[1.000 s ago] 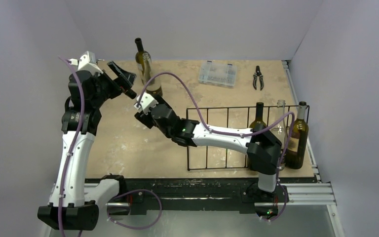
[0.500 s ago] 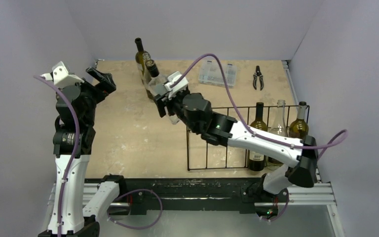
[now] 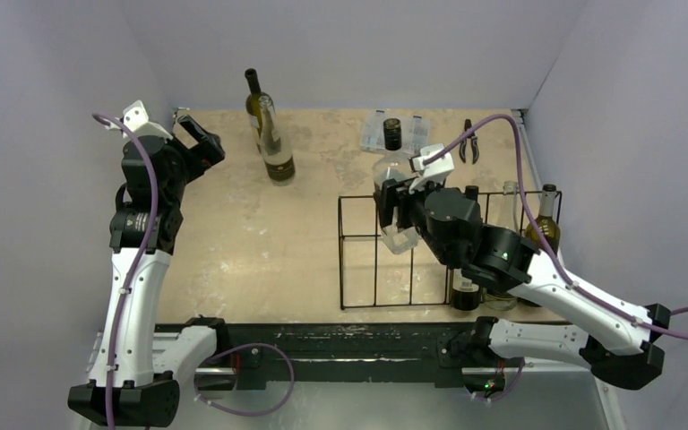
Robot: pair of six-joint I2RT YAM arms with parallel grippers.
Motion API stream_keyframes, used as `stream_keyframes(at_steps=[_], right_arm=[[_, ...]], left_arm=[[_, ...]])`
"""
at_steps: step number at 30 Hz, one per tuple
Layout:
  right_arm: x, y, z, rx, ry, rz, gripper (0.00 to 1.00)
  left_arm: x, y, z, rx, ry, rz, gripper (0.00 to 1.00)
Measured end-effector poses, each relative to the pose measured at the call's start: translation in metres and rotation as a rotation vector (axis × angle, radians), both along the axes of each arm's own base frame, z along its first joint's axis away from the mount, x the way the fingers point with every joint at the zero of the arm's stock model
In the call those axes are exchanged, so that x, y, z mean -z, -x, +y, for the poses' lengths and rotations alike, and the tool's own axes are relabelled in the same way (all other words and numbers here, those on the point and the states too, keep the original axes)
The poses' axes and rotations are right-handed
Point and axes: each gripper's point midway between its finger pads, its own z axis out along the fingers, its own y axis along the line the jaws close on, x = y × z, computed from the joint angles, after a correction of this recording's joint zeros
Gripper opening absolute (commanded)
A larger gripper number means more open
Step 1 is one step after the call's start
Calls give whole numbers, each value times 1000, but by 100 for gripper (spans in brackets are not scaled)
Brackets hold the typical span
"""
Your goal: Put the wine bottle on the wine rack
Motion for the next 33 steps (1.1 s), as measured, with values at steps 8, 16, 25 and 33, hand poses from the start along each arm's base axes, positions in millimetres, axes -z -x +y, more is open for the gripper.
stream_keyframes(at_steps=[8, 16, 25, 33], right_arm=[[60, 30, -58, 105, 45, 196, 0], [104, 48, -86, 211, 74, 343, 0], [149, 49, -99, 345, 96, 435, 0], [195, 45, -108, 425, 164, 493, 0]], left_arm=[[0, 0, -8, 42, 18, 0, 97], [1, -3, -13, 69, 27, 3, 97], [2, -4, -15, 77, 30, 6, 97], [3, -4, -15, 78, 30, 9, 96]])
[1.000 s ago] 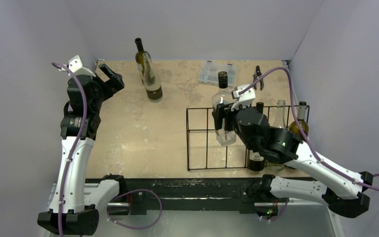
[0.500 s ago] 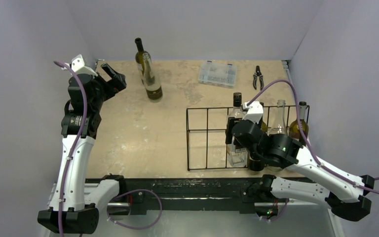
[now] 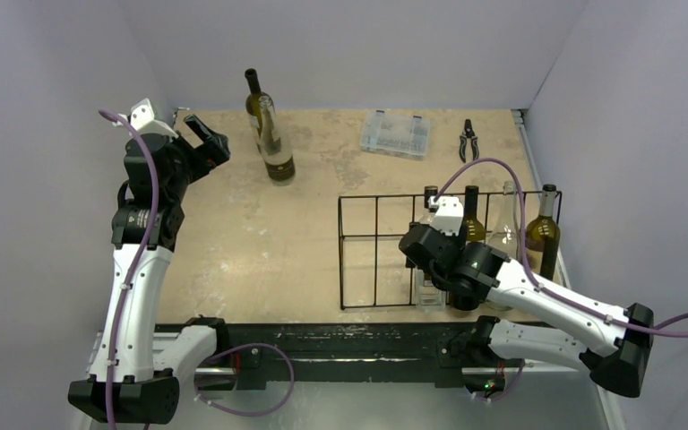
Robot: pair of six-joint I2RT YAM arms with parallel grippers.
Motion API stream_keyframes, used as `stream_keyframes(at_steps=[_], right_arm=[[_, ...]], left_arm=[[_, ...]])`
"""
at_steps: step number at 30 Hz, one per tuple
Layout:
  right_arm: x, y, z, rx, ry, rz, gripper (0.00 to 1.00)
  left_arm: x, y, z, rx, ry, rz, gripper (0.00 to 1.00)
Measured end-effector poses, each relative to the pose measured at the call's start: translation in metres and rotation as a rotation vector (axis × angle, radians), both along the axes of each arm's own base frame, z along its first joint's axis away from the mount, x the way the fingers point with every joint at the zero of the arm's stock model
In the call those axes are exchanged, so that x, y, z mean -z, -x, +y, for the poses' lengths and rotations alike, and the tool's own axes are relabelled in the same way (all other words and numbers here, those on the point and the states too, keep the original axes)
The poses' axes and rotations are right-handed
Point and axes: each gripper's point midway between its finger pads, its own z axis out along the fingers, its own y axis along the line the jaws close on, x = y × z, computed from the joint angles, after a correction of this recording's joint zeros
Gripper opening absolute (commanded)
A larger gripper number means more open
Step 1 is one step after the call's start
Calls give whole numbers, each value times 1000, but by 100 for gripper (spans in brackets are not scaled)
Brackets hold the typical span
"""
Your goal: Put the wine bottle on the wine rack
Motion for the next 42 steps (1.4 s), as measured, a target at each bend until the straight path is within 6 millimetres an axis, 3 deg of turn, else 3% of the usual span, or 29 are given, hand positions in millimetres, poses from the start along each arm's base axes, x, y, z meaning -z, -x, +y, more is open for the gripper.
stream_keyframes(at_steps=[17, 42], right_arm=[[28, -12, -2, 45, 26, -7, 0], [35, -12, -2, 79, 27, 8, 0]], left_arm=[[2, -2, -5, 25, 35, 7, 95], [9, -10, 1, 27, 125, 31, 92]])
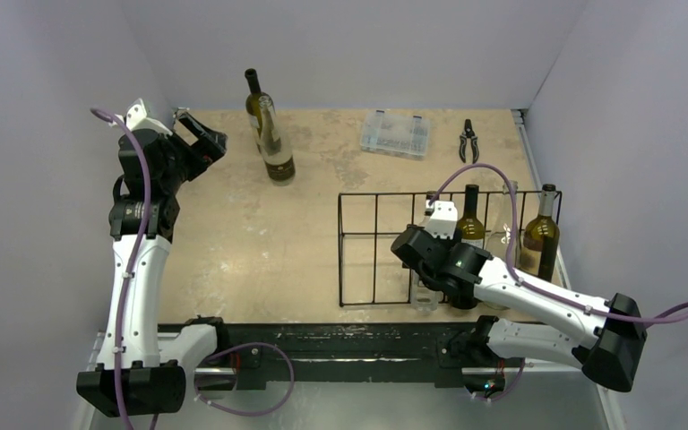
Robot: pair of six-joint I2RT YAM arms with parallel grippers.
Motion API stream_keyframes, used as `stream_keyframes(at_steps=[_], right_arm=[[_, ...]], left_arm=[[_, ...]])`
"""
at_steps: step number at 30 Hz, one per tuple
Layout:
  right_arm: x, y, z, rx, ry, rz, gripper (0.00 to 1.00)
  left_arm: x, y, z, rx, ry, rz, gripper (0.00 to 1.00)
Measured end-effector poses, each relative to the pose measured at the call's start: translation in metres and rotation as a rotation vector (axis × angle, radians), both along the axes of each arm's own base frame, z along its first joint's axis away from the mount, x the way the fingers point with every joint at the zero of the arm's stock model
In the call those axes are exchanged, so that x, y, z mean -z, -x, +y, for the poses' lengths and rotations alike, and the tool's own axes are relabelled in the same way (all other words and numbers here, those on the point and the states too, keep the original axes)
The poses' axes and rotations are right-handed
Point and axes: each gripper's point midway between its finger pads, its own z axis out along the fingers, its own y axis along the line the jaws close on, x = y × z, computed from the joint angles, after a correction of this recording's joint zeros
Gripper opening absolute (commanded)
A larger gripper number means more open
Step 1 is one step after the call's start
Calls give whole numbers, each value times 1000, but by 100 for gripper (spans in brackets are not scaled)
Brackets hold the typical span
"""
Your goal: Put the wine bottle on the wine rack
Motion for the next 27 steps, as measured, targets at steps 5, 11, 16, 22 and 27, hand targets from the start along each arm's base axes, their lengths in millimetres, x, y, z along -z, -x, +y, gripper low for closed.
stream_keyframes(at_steps=[5, 11, 16, 22, 27], right_arm=[[5, 3, 1, 3, 0, 26, 10], [6, 3, 1, 6, -2, 26, 41], [8, 2, 1, 13, 2, 28, 60], [6, 2, 2, 20, 5, 30, 73], [6, 2, 2, 35, -21, 29, 83]], left_arm=[[0, -1, 0, 0, 10, 1, 92], [0, -1, -1, 3, 15, 0, 92], [0, -1, -1, 6, 20, 1, 91], [-1, -1, -1, 6, 21, -2, 91], [0, -2, -2, 12, 26, 1, 91]])
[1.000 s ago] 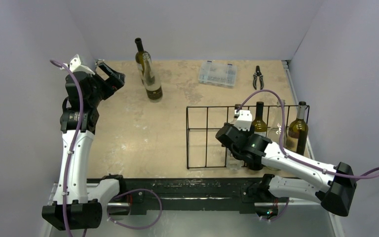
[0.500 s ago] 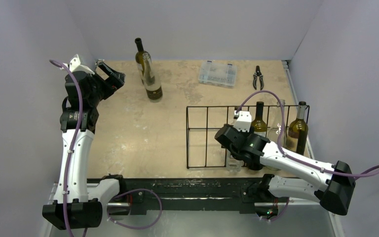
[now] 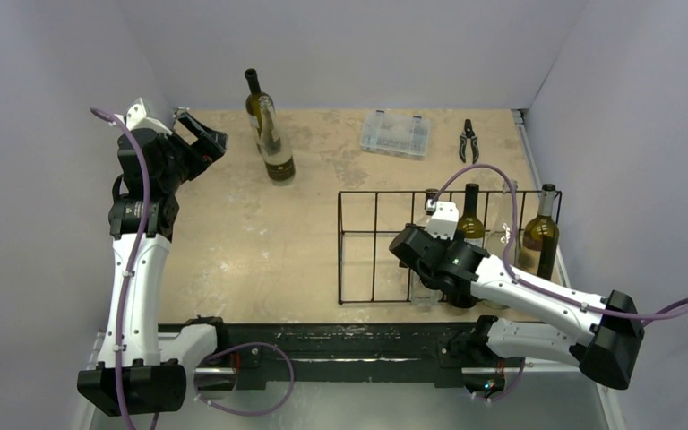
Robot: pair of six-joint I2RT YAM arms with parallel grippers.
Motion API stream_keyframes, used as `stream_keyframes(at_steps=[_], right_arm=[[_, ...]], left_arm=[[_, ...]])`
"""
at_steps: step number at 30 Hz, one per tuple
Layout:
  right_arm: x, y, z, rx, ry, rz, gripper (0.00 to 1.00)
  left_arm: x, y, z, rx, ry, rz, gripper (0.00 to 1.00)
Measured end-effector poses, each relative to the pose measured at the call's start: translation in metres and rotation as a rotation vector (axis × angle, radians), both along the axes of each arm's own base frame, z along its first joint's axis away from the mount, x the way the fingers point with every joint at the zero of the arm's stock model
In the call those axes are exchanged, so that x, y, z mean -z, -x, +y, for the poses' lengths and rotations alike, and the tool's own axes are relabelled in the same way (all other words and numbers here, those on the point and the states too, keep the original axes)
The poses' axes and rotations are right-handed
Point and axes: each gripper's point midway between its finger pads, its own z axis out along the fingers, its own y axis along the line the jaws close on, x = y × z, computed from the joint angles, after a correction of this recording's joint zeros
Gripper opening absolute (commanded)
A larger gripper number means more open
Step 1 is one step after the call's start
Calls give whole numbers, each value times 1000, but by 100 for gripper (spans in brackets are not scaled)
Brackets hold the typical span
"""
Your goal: Put the wine bottle on the wine rack
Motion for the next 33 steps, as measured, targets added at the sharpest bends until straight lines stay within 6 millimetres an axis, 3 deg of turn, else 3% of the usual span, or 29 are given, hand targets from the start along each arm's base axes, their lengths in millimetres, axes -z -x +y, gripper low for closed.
stream_keyframes(at_steps=[8, 16, 24, 33], right_arm=[[12, 7, 0, 4, -10, 43, 93], [-2, 8, -3, -6, -43, 7, 99], [-30, 1, 3, -59, -86, -67, 99], [-85, -6, 10, -143, -196, -225, 99]], left_arm=[[0, 0, 0, 3, 1, -2, 91], [0, 0, -1, 6, 3, -2, 91], [-1, 0, -1, 8, 3, -4, 91], [-1, -1, -2, 11, 4, -7, 91]])
